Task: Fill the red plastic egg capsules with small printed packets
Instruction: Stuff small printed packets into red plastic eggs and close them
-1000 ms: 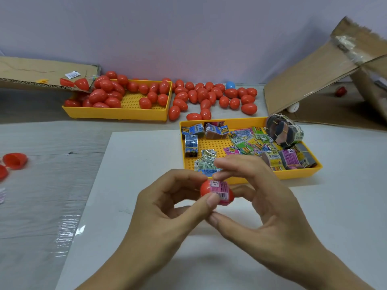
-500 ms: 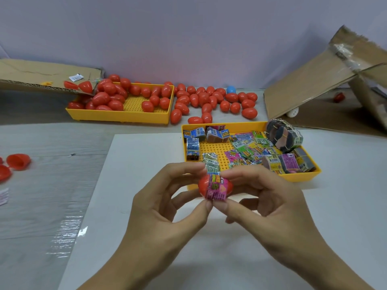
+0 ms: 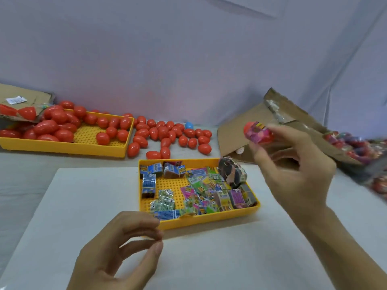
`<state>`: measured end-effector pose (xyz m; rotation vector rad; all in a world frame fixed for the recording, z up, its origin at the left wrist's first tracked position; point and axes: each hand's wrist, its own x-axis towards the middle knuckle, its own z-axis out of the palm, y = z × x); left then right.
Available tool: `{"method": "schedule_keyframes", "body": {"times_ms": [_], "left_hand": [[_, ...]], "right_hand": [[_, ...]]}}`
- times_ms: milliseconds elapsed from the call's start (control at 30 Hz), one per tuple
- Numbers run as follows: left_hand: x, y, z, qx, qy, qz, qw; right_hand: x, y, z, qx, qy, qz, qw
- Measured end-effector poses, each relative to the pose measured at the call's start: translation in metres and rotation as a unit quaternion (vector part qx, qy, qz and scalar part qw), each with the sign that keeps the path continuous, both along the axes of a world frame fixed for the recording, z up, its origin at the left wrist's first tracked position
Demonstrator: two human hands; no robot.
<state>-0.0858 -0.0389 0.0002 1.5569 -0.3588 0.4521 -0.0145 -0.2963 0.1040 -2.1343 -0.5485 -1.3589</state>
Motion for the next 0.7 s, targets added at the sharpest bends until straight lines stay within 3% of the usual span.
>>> {"method": "schedule_keyframes", "body": {"times_ms": [100,167,233,300,367,467,567,700], "left_hand": [[0.008,-0.001,0.000,0.024,0.005,0.003,1.000],[0.012,0.000,-0.002,0.015,0.018,0.005,1.000],[0.014,0.003,-0.006,0.018,0.022,0.009,1.000],[0.018,0.006,-0.010,0.019,0.042,0.008,0.999],[0.021,0.008,-0.014,0.027,0.059,0.002,0.998],[0.018,0.009,-0.008,0.046,0.028,0.017,0.998],[0.014,0.010,0.005,0.048,-0.002,0.057,0.997],[0.022,0.021,0.015,0.070,-0.001,0.098,0.993]], "right_hand": [[0.030,-0.046,0.051,0.017,-0.007,-0.092,0.996],[0.051,-0.079,0.083,0.007,0.056,-0.174,0.983],[0.065,-0.109,0.101,-0.005,0.172,-0.280,0.944],[0.064,-0.119,0.107,0.088,0.214,-0.293,0.928],[0.052,-0.100,0.105,0.245,0.186,-0.191,0.932],[0.018,-0.048,0.078,0.420,0.189,0.029,0.887],[-0.016,0.013,0.023,0.435,0.297,0.193,0.828],[-0.044,0.094,-0.042,0.437,0.468,0.296,0.709]]}}
